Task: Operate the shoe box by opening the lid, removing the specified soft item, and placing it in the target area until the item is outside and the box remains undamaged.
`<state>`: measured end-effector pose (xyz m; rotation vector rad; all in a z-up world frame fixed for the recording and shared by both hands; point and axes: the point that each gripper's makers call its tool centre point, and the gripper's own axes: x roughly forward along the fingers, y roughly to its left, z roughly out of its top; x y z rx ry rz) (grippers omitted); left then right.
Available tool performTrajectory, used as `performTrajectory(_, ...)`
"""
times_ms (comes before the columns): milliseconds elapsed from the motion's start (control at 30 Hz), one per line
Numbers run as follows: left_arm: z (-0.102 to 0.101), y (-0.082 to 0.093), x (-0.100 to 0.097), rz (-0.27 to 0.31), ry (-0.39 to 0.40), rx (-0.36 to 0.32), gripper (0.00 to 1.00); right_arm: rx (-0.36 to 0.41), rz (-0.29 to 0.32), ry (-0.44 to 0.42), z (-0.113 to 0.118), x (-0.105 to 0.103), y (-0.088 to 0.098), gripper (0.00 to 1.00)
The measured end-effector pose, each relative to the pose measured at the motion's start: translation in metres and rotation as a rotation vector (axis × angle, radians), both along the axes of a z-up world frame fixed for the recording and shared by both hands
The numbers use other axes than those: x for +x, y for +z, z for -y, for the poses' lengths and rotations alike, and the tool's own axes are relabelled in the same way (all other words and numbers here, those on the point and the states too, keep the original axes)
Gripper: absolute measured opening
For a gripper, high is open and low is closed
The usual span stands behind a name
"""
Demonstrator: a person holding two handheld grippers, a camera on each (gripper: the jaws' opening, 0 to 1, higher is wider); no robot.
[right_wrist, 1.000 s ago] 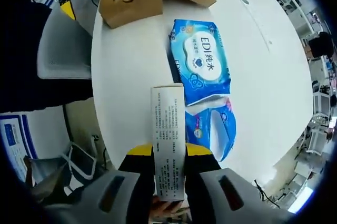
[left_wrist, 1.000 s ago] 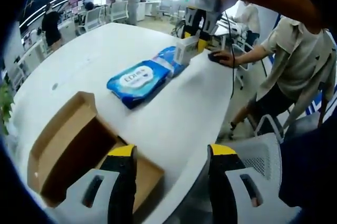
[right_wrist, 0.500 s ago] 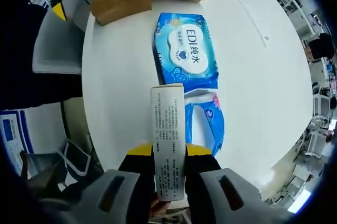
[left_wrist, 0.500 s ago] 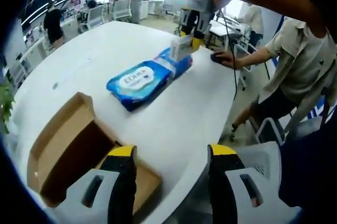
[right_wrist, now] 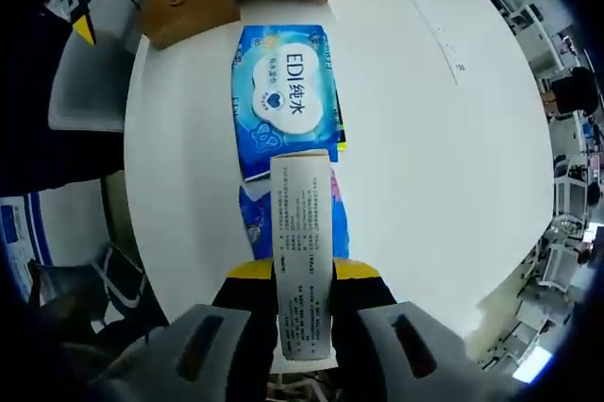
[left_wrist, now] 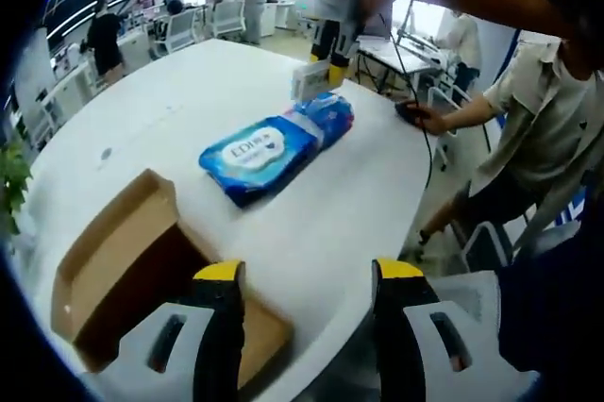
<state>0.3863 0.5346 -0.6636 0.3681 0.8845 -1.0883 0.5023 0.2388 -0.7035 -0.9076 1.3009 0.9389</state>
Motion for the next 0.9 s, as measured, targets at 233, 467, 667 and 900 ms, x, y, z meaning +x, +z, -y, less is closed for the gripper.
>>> performTrajectory(233,-0.004,-0.001,0.002,-0.008,0.028,0.006,0.53,-0.015,-0.006,0.0,0.014,0.021,-0.016,0.17)
performTrajectory(467,-0.009,-0.006,0.004,-0.021,0.05,0.016,0.53,-0.003,-0.01,0.01,0.015,0.033,-0.027,0.18)
performTrajectory(667,-0.01,-0.007,0.005,-0.025,0.063,0.019,0.53,-0.004,-0.014,0.045,0.005,0.041,-0.033,0.18)
performTrajectory(900,-0.013,-0.008,0.005,-0.03,0.08,0.023,0.53,-0.011,-0.023,0.067,-0.001,0.042,-0.045,0.18)
